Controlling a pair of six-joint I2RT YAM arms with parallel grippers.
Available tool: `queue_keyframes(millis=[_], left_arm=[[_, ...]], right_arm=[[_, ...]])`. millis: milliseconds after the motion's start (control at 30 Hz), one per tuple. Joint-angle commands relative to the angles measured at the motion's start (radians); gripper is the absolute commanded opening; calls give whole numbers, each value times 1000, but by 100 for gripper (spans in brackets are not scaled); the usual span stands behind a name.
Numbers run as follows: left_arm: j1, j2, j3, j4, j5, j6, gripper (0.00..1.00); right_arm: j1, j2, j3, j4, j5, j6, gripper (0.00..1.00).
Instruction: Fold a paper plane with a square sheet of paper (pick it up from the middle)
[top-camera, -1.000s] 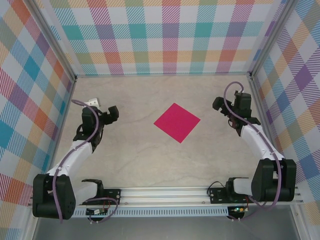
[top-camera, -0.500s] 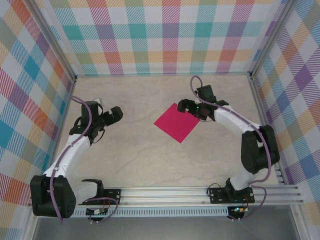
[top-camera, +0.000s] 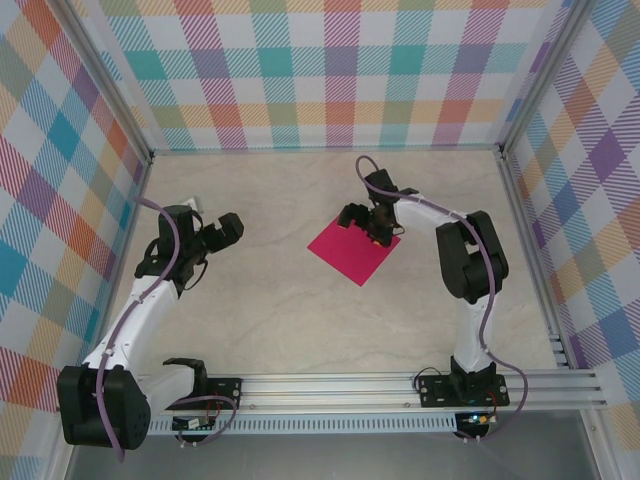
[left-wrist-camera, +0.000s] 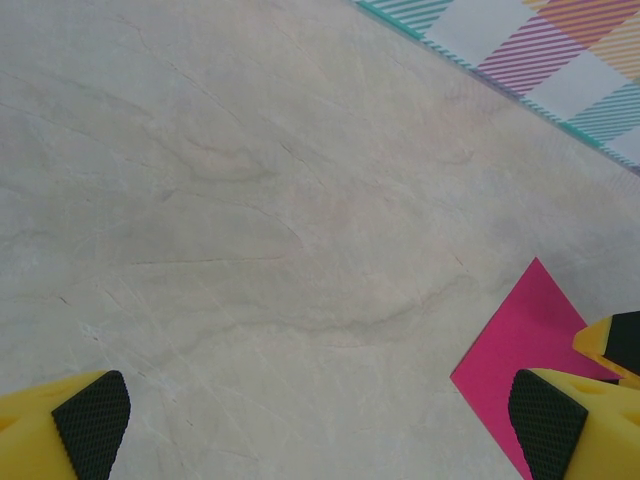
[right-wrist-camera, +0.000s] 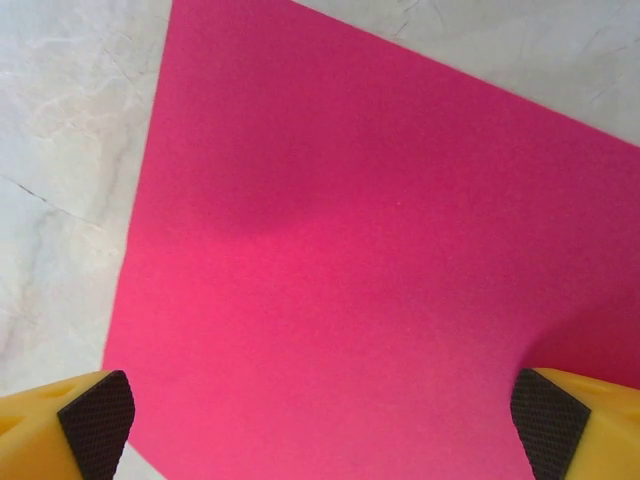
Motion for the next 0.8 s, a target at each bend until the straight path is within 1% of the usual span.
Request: queue_keyframes(millis=[0, 167, 300, 400, 467, 533, 667, 767], left_arm=[[3, 9, -10, 12, 2, 20, 100], [2, 14, -4, 9, 8, 21, 100], [3, 21, -8, 16, 17, 17, 100], [2, 32, -6, 17, 25, 16, 100], [2, 35, -9, 18, 30, 14, 100], [3, 36, -8, 14, 31, 14, 100], [3, 32, -7, 9, 31, 13, 100], [2, 28, -6, 1, 29, 12, 100]], right_arm=[[21, -10, -46, -74, 2, 66, 100], [51, -128, -225, -85, 38, 116, 100], [101, -292, -406, -133, 98, 203, 100], [153, -427, -535, -158, 115, 290, 100], [171, -495, -587, -159, 97, 318, 100], [169, -542, -571, -202, 88, 252, 100], [169, -575, -393, -390, 167, 21, 100], [169, -540, -310, -495, 237, -32, 100]])
